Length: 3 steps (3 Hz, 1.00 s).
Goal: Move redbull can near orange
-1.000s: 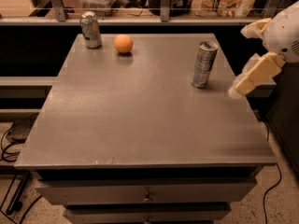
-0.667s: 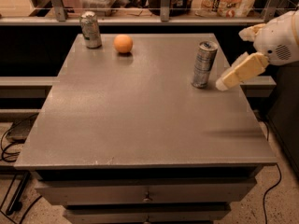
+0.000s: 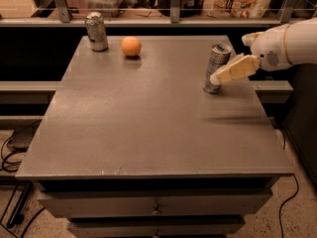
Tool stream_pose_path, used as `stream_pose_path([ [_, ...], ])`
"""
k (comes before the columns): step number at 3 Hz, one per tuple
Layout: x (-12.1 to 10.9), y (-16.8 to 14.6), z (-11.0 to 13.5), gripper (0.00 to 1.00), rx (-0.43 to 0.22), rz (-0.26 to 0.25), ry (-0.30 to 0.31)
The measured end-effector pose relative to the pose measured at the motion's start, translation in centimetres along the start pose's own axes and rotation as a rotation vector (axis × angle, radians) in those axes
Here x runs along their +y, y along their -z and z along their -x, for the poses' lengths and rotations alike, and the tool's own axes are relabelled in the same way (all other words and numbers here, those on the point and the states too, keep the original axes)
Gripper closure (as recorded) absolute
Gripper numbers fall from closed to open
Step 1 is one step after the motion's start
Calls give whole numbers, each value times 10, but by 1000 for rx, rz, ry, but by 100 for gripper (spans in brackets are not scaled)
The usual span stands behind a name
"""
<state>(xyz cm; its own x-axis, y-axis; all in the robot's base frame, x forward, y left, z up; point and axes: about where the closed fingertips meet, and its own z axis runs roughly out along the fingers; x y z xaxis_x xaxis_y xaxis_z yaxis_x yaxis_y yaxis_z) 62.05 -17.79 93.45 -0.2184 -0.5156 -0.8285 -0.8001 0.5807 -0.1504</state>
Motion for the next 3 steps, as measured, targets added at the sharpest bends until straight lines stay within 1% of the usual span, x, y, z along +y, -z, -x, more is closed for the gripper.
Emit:
stream_pose_path([
  [1,-6,-32,-9,0,-43,27,-72],
  [2,-6,-54,-12,15,-73,59,-113],
  [3,-4,-66,-1,46,-98,84,-125],
])
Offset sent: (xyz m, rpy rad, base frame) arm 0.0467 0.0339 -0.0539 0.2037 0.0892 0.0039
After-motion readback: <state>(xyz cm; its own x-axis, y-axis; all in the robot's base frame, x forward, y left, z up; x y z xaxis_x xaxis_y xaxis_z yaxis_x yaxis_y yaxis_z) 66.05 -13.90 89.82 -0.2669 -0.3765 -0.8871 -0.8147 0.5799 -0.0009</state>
